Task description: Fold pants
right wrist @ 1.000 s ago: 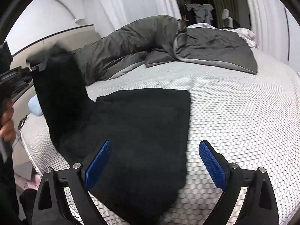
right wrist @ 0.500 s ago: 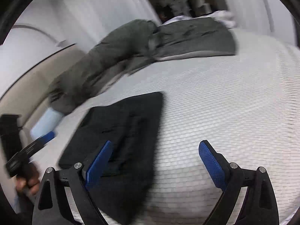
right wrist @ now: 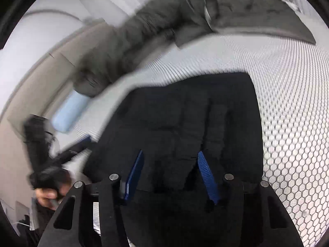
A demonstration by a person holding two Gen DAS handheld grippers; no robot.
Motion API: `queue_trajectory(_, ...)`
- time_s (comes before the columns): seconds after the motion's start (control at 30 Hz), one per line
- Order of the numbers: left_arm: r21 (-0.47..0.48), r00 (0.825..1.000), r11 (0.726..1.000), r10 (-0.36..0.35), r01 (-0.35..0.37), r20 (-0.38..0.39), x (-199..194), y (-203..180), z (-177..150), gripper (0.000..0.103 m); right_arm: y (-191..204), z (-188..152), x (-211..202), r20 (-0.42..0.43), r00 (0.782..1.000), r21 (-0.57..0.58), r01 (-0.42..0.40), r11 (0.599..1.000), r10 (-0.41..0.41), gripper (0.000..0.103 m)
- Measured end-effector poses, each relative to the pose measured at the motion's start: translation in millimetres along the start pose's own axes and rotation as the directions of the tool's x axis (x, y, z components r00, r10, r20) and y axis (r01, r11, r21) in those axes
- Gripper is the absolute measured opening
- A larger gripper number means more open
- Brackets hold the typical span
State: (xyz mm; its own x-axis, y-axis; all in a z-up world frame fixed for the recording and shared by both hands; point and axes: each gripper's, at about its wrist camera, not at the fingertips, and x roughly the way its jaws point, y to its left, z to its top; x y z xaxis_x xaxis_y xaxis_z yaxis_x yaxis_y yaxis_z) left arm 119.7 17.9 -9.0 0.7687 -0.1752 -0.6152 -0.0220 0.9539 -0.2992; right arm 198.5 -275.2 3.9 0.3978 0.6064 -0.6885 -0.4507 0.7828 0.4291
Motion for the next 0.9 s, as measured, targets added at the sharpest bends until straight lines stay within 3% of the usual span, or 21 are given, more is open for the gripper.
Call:
queue_trajectory(0.03, 0.003, 1.000, 1.000, 0.001, -0.001, 0.001, 0, -4, -1, 0.090, -2, -1, 9, -0.023, 0.999, 0.006, 0.031, 1.000, -0.030, 0.033)
queue_trajectory(0.07, 0.005, 1.000, 1.000, 0.003, -0.003, 0.002, -1, -7, 2, 0.090, 0, 0, 11, -0.024, 0.998, -0.005, 0.058, 0.998, -0.058, 0.029)
queue_trajectory(0.1, 0.003, 1.000, 1.000, 0.005, -0.005, 0.005, -2, -11, 6, 0.090, 3, 0, 10, -0.015, 0.997, -0.029, 0.073, 0.997, -0.073, 0.010)
queue_trajectory(0.2, -0.020, 1.000, 1.000, -0.004, 0.005, 0.024, -17, -15, 6, 0.090, 25, -4, -19, 0.085, 0.994, -0.117, 0.071, 0.991, -0.061, 0.006)
queue_trajectory(0.33, -0.020, 1.000, 1.000, -0.006, 0.006, 0.031, -23, -16, 6, 0.090, 34, -25, -45, 0.132, 0.988, -0.168, 0.103, 0.980, -0.081, 0.006)
queue_trajectory(0.43, 0.005, 1.000, 1.000, 0.029, -0.029, -0.010, -12, -19, 4, 0.090, 18, -31, -26, 0.054, 0.983, -0.152, 0.182, 0.971, -0.176, 0.009)
queue_trajectory(0.5, 0.022, 0.998, 0.998, 0.052, -0.052, -0.035, -5, -22, 1, 0.090, 10, -32, -17, 0.008, 0.987, -0.132, 0.162, 0.978, -0.162, 0.015)
queue_trajectory(0.57, 0.028, 0.998, 0.998, 0.051, -0.049, -0.042, -3, -25, 0, 0.090, 8, -31, -29, 0.037, 0.993, -0.110, 0.119, 0.987, -0.115, 0.040)
queue_trajectory(0.6, 0.032, 0.998, 0.998, 0.046, -0.045, -0.040, -3, -26, 0, 0.090, 5, -30, -38, 0.065, 0.993, -0.093, 0.103, 0.990, -0.098, 0.066)
queue_trajectory(0.63, 0.040, 0.998, 0.998, 0.043, -0.042, -0.036, -3, -28, 0, 0.090, 1, -29, -45, 0.088, 0.992, -0.071, 0.091, 0.993, -0.084, 0.073)
queue_trajectory(0.8, 0.060, 0.997, 0.997, 0.049, -0.046, -0.052, 2, -34, -3, 0.090, -24, -16, -25, 0.026, 0.999, 0.032, 0.041, 0.999, -0.042, 0.073)
queue_trajectory(0.9, 0.070, 0.997, 0.996, 0.055, -0.051, -0.054, 3, -35, -4, 0.090, -23, -6, -2, -0.031, 0.999, 0.037, 0.033, 0.999, -0.032, 0.040)
